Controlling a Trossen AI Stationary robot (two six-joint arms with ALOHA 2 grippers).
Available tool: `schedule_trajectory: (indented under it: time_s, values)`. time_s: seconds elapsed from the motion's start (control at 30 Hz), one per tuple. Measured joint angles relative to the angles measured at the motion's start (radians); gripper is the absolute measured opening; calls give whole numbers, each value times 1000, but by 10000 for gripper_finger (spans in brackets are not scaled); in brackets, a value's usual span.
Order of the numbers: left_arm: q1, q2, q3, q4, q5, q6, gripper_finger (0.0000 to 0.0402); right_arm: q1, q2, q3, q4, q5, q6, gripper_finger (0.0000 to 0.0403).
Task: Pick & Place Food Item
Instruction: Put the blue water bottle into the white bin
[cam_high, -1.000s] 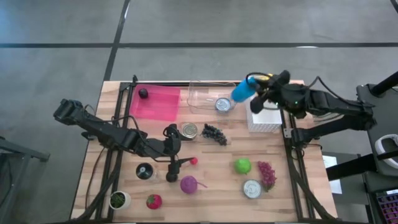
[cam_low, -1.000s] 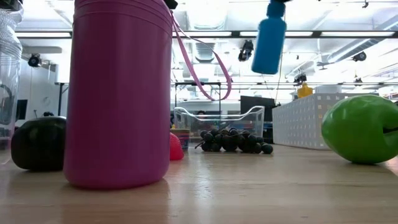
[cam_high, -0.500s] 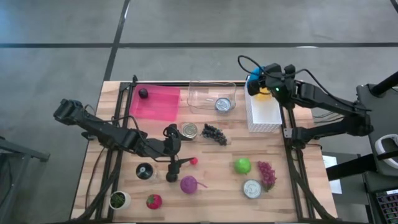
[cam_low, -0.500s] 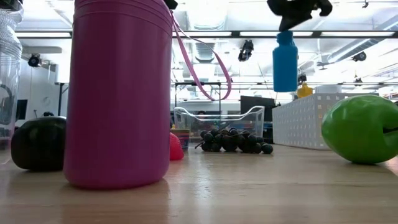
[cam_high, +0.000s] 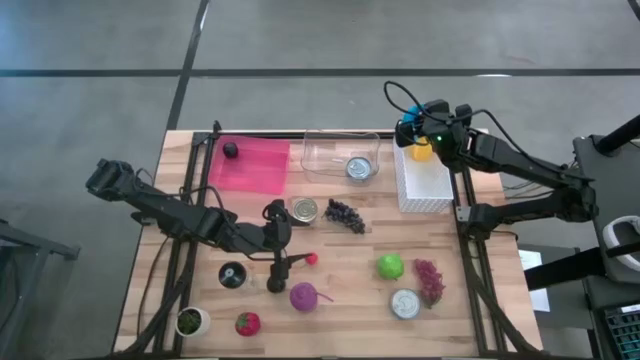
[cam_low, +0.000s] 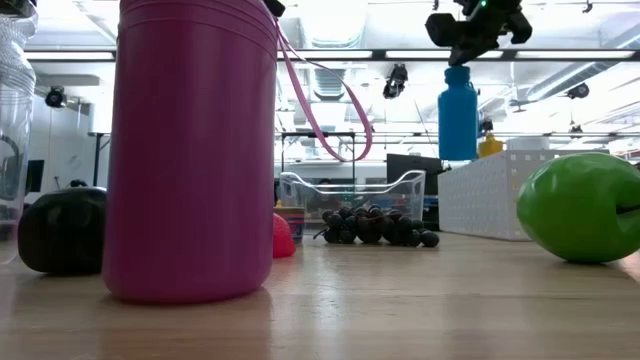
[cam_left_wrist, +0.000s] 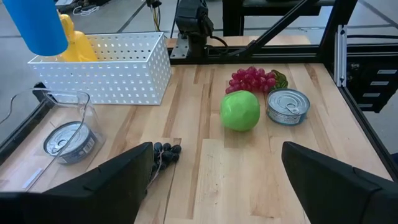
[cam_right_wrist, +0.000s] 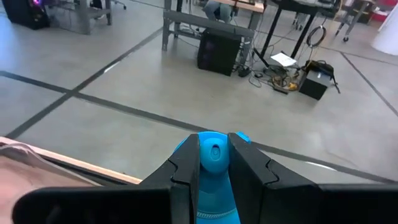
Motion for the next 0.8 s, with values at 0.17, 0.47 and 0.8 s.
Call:
schedule_trajectory:
  time_s: [0.17,0.47,0.8]
  values:
    - [0,0,0,0,0,0,360,-27,-1,-46,39,-15,-80,57]
    - [0,0,0,0,0,0,369,-87,-6,-101,127,-113,-121,57]
    - [0,0,0,0,0,0,361,-112,-5,-116,112,-196,-157,57]
